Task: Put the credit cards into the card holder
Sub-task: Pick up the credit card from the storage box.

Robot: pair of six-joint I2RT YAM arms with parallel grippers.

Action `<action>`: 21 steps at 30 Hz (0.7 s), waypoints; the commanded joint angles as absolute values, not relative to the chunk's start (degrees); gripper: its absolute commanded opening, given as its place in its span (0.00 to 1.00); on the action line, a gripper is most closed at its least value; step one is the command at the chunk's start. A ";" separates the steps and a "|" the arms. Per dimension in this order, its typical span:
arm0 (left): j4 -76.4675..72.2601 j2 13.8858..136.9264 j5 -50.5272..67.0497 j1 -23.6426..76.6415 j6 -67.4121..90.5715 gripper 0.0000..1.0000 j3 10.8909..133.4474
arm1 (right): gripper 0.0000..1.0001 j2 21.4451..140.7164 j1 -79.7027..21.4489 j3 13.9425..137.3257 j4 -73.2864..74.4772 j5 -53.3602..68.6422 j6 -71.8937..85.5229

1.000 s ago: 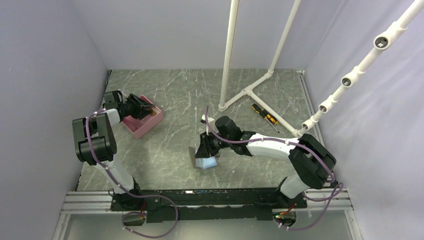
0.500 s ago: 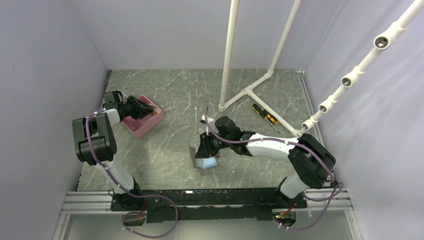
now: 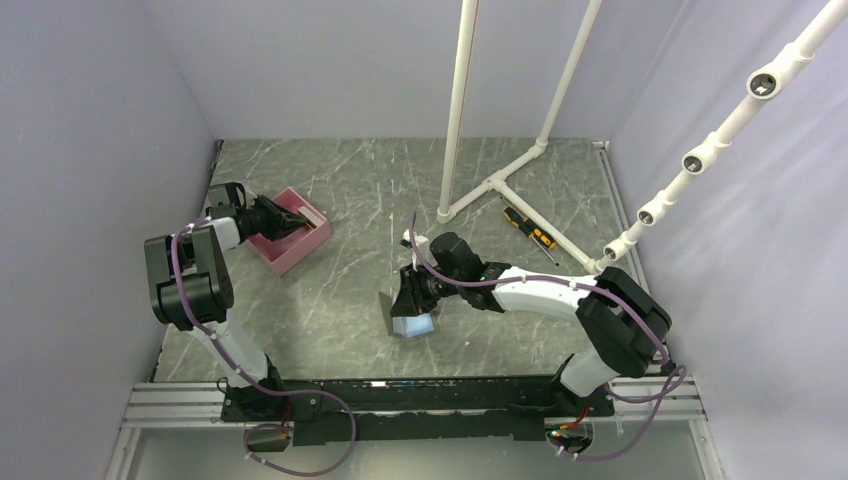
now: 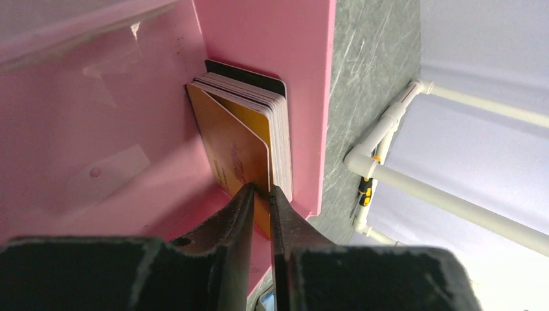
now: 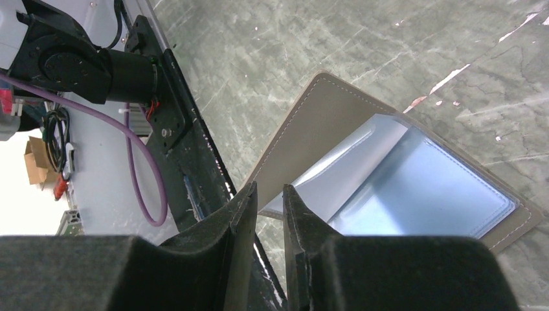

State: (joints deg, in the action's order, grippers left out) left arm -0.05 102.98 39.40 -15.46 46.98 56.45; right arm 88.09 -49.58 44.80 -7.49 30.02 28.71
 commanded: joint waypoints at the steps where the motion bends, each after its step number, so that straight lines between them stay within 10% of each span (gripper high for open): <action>1: 1.96 100.41 40.01 -15.38 44.83 0.18 58.44 | 0.24 88.19 -49.39 45.35 -9.21 30.19 28.21; 21: 22.35 96.87 35.23 -15.34 38.82 0.00 64.25 | 0.24 88.59 -49.39 45.36 -9.53 30.76 28.65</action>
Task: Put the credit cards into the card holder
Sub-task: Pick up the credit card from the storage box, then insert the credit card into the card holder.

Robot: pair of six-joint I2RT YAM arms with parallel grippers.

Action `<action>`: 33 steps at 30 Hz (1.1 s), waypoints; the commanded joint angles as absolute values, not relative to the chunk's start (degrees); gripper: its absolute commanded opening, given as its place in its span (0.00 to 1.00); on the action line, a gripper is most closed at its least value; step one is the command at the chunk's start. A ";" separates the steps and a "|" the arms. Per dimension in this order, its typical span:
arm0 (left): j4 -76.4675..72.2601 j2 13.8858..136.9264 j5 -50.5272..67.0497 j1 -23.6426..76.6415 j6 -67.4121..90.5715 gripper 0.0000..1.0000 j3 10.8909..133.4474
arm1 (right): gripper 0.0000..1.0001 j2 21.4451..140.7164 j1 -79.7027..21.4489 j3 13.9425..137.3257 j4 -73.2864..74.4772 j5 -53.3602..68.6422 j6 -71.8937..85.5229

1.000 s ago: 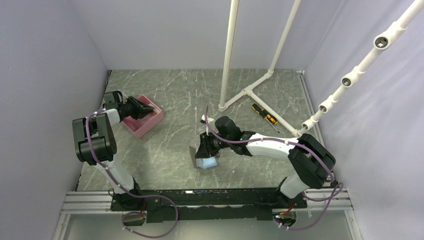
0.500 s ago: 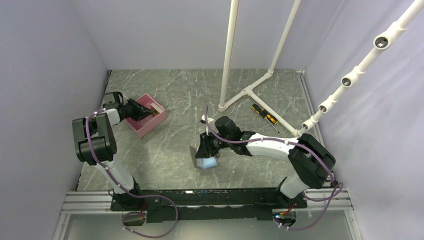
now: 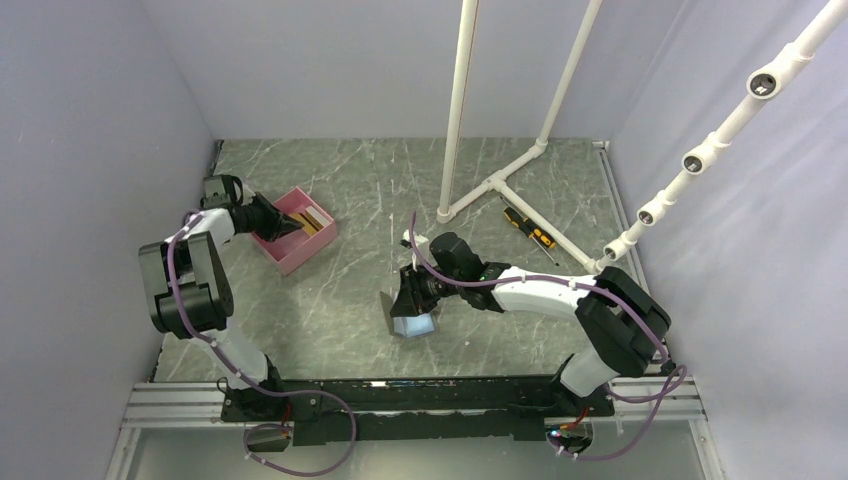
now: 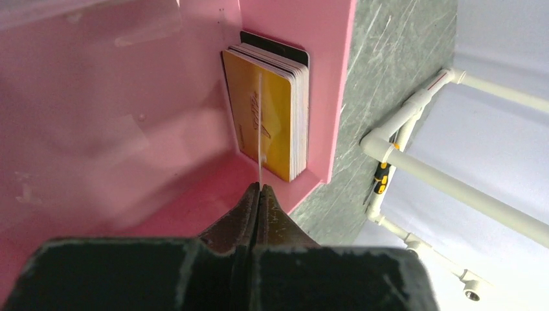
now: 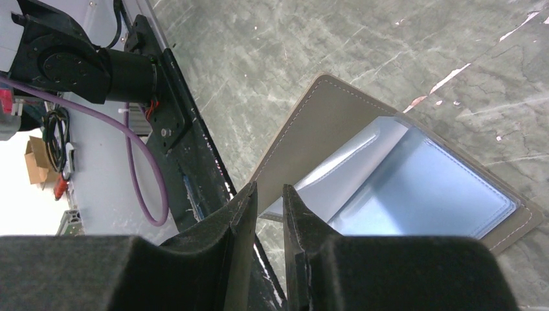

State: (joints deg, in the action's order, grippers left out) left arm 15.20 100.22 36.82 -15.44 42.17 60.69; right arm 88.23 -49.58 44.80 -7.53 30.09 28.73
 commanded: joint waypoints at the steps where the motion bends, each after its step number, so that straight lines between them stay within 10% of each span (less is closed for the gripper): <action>1: 24.06 96.81 34.69 -15.38 38.46 0.00 64.73 | 0.24 88.55 -49.38 45.35 -9.53 30.81 28.73; 18: 41.36 80.35 24.88 -14.03 31.71 0.00 73.18 | 0.25 90.80 -49.47 48.24 -7.22 30.52 28.44; 28: 45.41 65.15 20.67 7.93 34.71 0.00 67.42 | 0.27 98.76 -50.15 50.64 -10.20 34.95 33.78; 33: 45.37 58.15 17.28 19.83 41.31 0.00 59.13 | 0.50 100.24 -48.20 48.66 -16.88 44.05 37.72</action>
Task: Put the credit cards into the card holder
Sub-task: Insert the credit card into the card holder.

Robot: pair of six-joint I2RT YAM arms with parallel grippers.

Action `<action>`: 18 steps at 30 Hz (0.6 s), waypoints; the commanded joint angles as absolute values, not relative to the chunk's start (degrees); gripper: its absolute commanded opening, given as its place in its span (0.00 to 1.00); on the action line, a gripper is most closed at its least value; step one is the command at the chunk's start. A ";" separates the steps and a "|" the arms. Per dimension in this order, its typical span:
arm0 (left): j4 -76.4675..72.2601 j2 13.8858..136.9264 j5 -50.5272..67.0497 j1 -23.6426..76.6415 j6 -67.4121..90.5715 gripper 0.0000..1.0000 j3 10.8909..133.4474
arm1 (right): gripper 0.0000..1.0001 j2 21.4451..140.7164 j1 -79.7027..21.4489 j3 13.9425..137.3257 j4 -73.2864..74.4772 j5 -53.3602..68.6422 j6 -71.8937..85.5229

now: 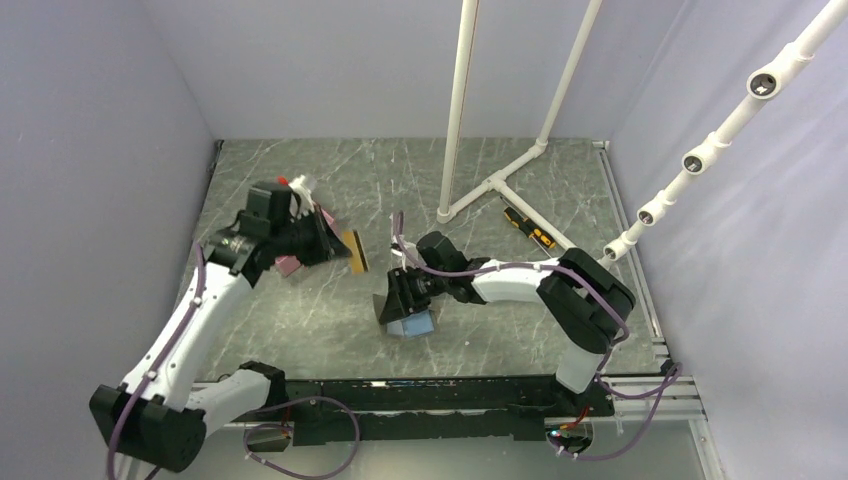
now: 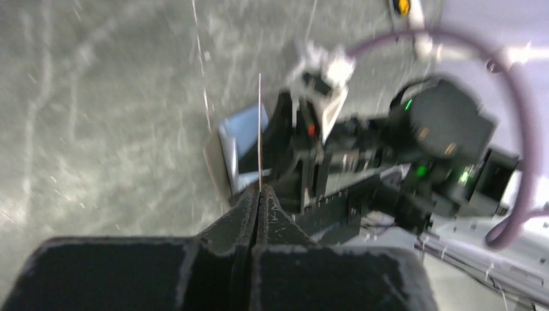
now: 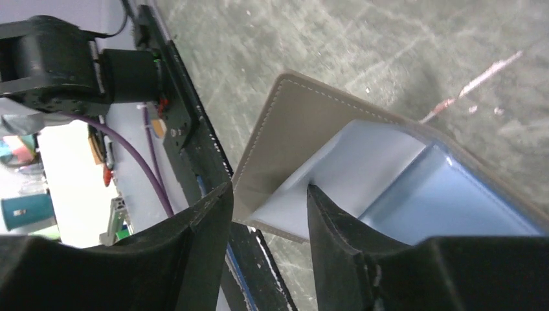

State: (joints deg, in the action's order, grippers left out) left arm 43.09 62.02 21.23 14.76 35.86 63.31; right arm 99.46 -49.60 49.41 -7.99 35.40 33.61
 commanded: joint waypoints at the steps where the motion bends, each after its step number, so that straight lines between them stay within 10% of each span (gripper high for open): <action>1: 44.93 57.04 17.39 21.34 42.86 0.00 57.82 | 0.53 100.34 -48.12 47.90 -19.41 45.85 39.68; 9: 34.54 53.62 20.14 31.58 51.02 0.00 50.28 | 0.53 98.79 -43.99 42.15 -25.99 48.23 46.22; 18: 31.92 60.83 13.71 42.52 52.38 0.00 50.05 | 0.18 98.63 -43.07 37.68 -32.72 50.22 48.54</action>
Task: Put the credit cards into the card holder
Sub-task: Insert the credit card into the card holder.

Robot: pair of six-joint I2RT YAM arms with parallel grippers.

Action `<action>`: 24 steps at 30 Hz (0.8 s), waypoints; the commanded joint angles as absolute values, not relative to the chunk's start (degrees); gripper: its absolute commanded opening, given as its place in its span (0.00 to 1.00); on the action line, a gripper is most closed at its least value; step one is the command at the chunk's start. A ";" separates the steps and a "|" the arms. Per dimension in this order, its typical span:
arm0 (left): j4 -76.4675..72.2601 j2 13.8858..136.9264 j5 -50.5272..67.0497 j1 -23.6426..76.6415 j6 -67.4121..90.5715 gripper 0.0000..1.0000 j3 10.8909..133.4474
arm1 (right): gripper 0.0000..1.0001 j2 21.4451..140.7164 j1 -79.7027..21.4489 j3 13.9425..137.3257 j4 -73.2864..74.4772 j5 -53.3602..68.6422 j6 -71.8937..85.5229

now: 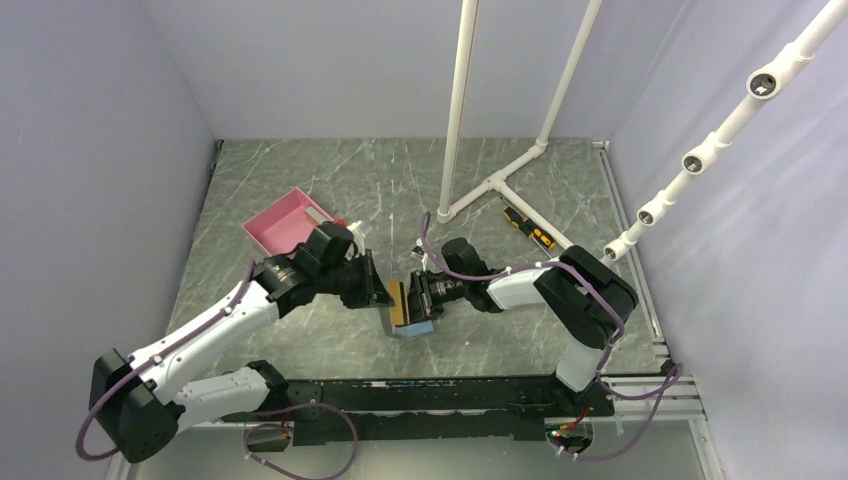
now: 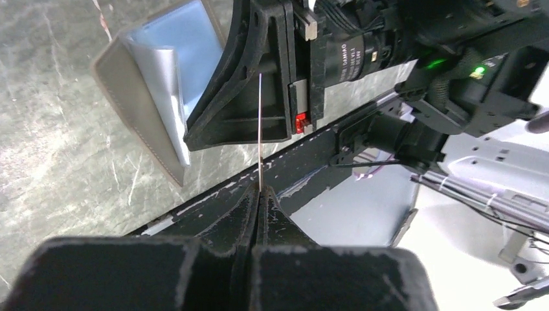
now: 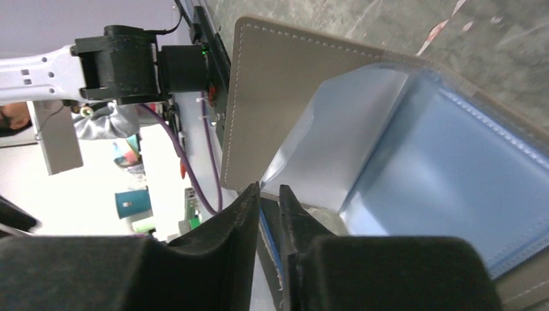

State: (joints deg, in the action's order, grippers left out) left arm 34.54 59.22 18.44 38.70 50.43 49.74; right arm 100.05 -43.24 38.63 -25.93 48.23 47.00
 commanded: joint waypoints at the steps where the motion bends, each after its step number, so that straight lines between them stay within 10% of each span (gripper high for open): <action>1: 31.19 60.94 12.80 43.37 52.76 0.00 49.60 | 0.12 98.82 -43.06 37.72 -31.94 49.59 47.95; 6: 30.17 64.37 10.66 44.80 54.03 0.00 48.96 | 0.00 99.02 -43.07 38.35 -26.80 46.39 44.35; 10: 30.61 65.07 8.36 45.24 54.74 0.00 49.33 | 0.38 98.35 -42.86 37.24 -28.81 47.97 45.48; 14: 32.17 64.27 8.26 45.30 54.18 0.00 50.01 | 0.47 95.42 -42.10 37.28 -26.29 48.13 44.45; 24: 32.78 65.44 11.61 45.74 50.75 0.00 52.54 | 0.32 87.28 -40.61 39.57 -7.93 39.11 33.78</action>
State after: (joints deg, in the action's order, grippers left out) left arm 33.10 63.46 10.59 45.23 52.99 49.15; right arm 89.84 -40.88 37.91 -13.41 42.87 38.74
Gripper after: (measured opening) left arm 0.008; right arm 0.356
